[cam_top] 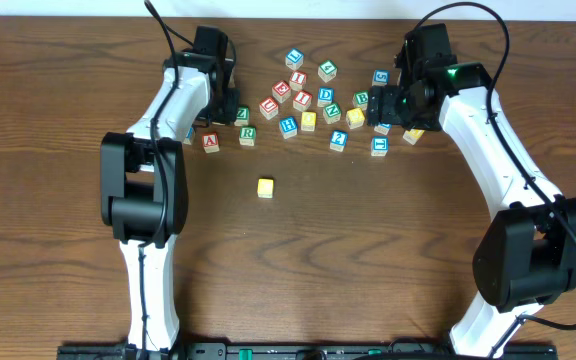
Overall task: Spell out CORL
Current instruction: 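Carry the O block to the right of the C block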
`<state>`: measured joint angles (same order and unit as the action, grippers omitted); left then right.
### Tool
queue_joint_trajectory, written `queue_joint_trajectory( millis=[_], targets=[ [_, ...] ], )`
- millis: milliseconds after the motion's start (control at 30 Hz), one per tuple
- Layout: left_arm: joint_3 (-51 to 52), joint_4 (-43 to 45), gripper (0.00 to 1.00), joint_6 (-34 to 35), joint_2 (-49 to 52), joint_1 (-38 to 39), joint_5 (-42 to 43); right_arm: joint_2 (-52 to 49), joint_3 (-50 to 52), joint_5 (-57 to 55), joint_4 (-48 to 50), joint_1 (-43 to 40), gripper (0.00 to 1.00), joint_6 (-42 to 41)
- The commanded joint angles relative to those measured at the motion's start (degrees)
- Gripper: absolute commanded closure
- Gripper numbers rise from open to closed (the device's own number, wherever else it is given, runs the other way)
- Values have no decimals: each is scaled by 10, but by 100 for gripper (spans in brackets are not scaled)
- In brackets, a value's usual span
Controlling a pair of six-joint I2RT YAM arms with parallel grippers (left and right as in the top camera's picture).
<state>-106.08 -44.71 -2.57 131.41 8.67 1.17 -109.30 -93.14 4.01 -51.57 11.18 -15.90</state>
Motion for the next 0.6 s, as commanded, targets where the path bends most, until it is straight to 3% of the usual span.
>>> queue_joint_trajectory(
  millis=[0,133,300,567],
  targets=[
    [-4,-30,78,35,-109,5,-1,-1,2,-7,2,5,9,1],
    [-4,-85,78,102,-180,37,-1,-1,2,-7,2,5,9,1],
    [9,-190,78,207,-186,113,-1,-1,2,-7,11,1,10,1],
    [131,-139,78,250,-184,222,-3,-1,2,-4,19,-37,10,1]
  ],
)
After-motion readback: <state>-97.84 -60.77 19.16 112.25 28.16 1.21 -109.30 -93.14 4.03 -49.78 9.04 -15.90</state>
